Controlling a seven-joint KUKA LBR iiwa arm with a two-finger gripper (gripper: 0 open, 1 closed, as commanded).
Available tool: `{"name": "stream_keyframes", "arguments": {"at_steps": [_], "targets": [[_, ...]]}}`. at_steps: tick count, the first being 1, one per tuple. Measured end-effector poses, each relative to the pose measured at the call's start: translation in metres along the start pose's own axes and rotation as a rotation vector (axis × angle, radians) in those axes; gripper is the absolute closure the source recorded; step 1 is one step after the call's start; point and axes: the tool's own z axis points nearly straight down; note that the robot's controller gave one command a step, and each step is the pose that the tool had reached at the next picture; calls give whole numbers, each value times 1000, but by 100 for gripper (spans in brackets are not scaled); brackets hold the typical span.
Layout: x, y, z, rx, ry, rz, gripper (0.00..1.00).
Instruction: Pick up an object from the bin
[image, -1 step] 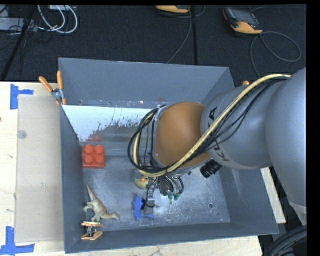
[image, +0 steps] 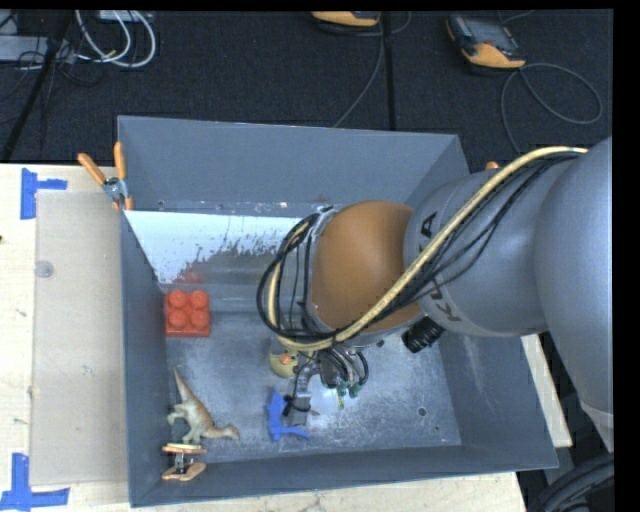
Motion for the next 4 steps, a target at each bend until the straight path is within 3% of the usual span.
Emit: {"name": "stream_keyframes", "arguments": {"at_steps": [1, 2, 3, 4], "targets": [[-2, -20, 41, -2, -2, -187, 0], [7, -42, 69, 0, 5, -236, 0], [1, -41, 68, -2, -1, -321, 0], [4, -42, 69, -1, 5, -284, 0]]}}
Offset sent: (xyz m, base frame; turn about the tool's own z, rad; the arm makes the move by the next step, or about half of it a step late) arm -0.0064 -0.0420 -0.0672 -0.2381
